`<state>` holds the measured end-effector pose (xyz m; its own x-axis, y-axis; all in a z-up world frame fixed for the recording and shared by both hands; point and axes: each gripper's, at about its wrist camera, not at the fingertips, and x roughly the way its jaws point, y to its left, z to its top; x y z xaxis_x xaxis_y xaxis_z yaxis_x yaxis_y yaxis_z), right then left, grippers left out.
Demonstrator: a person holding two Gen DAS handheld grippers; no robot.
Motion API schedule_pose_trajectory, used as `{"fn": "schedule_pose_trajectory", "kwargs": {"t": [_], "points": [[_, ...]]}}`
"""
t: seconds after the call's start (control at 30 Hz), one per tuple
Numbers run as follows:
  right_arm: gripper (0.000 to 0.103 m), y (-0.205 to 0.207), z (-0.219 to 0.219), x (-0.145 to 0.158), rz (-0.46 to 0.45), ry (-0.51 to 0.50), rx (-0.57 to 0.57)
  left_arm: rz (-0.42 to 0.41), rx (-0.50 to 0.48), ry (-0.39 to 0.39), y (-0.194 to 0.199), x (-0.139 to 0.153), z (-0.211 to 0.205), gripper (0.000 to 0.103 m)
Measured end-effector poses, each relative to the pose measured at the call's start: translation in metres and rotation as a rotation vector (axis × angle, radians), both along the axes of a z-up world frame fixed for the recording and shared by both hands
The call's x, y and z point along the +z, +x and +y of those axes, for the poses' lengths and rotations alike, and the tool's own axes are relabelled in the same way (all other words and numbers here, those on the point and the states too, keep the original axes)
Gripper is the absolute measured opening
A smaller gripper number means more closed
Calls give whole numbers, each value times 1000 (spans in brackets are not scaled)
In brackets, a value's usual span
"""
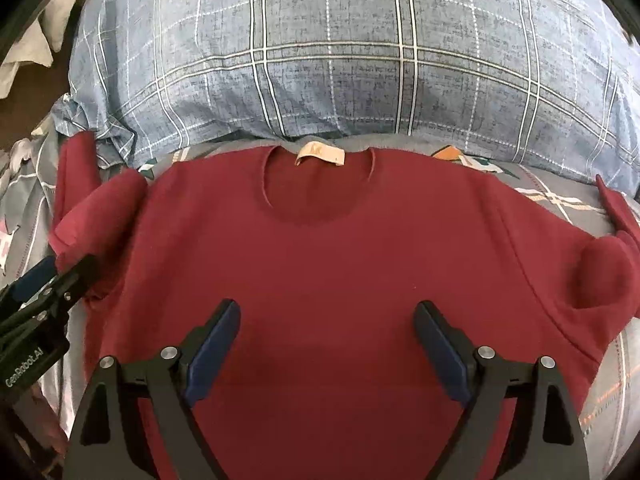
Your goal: Fold small clothes
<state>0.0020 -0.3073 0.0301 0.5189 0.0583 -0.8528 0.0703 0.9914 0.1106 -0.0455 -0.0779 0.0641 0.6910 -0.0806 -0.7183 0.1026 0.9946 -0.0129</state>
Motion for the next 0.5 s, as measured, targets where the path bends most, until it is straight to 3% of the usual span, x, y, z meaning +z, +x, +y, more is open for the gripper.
{"fn": "schedule_pose_trajectory", "kwargs": {"t": [0.37, 0.5], "points": [[90, 0, 7, -4, 21, -55, 20, -3, 18, -17, -1, 3, 6, 85], [90, -2, 5, 4, 8, -31, 23, 8, 22, -44, 1, 4, 8, 85]]}}
